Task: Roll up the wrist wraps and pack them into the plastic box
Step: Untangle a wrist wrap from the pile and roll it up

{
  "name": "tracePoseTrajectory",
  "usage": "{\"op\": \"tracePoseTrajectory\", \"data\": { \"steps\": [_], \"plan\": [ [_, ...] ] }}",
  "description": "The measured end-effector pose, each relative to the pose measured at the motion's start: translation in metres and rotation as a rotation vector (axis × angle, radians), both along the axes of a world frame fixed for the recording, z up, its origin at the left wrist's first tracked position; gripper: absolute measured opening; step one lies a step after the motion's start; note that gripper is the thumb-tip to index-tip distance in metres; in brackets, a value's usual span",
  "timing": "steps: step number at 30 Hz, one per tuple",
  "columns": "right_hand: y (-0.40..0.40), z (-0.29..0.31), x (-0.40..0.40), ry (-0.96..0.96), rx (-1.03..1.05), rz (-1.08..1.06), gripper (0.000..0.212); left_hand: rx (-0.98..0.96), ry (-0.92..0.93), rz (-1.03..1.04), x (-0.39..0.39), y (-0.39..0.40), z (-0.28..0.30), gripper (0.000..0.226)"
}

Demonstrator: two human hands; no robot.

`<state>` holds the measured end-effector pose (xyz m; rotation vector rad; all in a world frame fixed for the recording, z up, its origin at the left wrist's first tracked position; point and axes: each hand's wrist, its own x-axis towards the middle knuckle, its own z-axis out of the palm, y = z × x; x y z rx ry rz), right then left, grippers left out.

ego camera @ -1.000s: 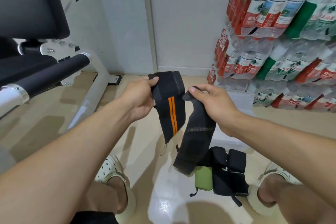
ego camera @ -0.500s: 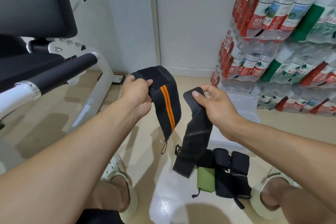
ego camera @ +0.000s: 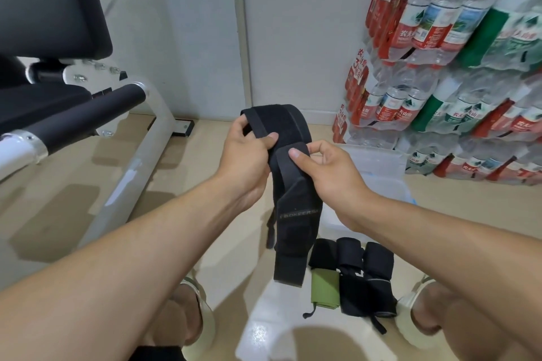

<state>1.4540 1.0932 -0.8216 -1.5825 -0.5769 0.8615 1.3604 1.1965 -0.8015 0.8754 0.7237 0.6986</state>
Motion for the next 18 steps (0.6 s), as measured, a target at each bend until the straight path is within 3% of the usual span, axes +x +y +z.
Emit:
{"op": "tracePoseTrajectory", "data": {
  "steps": [6, 10, 15, 18],
  "plan": [
    [-0.002, -0.002, 0.004, 0.017, -0.011, -0.048, 0.022, 0.080, 0.016, -0.058, -0.001, -0.004, -0.002, 0.067],
    [-0.001, 0.000, 0.010, -0.064, -0.050, -0.124, 0.041, 0.098, -0.001, -0.081, -0.002, -0.001, -0.001, 0.073],
    [-0.003, 0.003, 0.018, -0.033, -0.003, 0.056, 0.020, 0.142, -0.013, -0.174, -0.006, 0.004, 0.000, 0.068],
    [-0.006, 0.002, 0.023, -0.013, -0.005, 0.190, 0.018, 0.056, 0.012, -0.218, -0.010, 0.008, 0.004, 0.049]
  ]
}}
